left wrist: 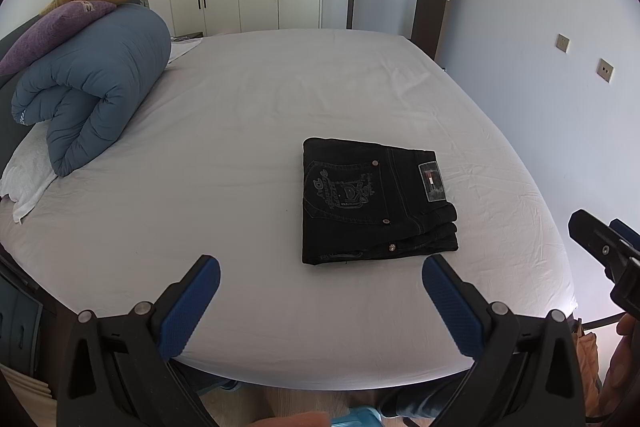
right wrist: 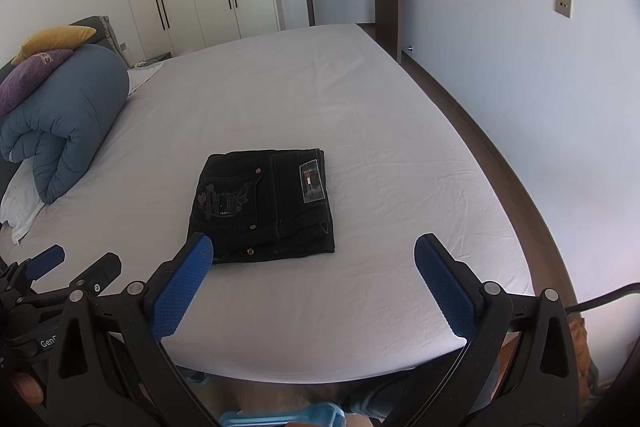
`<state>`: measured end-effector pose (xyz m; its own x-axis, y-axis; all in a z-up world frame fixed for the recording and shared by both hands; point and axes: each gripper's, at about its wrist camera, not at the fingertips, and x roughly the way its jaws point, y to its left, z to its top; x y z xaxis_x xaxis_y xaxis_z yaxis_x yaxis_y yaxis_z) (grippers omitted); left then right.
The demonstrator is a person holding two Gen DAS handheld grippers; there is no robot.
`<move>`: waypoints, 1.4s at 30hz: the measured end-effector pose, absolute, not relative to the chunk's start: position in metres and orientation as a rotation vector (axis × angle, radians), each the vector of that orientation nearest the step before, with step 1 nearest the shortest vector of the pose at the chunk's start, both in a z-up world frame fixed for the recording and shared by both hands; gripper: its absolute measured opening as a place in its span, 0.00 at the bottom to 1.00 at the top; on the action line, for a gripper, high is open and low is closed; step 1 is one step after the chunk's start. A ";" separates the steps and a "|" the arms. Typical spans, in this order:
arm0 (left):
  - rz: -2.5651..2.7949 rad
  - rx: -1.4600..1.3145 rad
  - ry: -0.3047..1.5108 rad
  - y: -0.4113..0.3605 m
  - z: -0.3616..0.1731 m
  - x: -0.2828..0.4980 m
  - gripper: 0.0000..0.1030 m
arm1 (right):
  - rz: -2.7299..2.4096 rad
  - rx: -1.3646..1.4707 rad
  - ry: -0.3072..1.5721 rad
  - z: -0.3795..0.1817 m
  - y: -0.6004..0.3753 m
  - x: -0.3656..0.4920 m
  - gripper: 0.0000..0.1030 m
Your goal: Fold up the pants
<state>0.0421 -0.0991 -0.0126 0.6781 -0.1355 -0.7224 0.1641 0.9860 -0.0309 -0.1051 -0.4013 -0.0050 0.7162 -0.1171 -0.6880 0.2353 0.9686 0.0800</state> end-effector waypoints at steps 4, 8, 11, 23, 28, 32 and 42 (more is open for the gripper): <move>-0.168 0.038 0.808 -0.099 -0.013 0.042 1.00 | -0.196 0.165 0.748 -0.005 -0.401 -0.105 1.00; -0.167 0.037 0.808 -0.100 -0.012 0.042 1.00 | -0.197 0.167 0.749 -0.005 -0.401 -0.105 1.00; -0.166 0.037 0.808 -0.100 -0.012 0.041 1.00 | -0.196 0.167 0.748 -0.004 -0.402 -0.105 1.00; -0.168 0.037 0.809 -0.100 -0.013 0.042 1.00 | -0.191 0.164 0.750 -0.007 -0.398 -0.107 1.00; -0.167 0.038 0.809 -0.100 -0.013 0.042 1.00 | -0.188 0.163 0.751 -0.008 -0.396 -0.108 1.00; -0.169 0.036 0.810 -0.101 -0.014 0.041 1.00 | -0.186 0.163 0.751 -0.007 -0.397 -0.107 1.00; -0.170 0.037 0.810 -0.100 -0.014 0.041 1.00 | -0.186 0.160 0.754 -0.008 -0.397 -0.106 1.00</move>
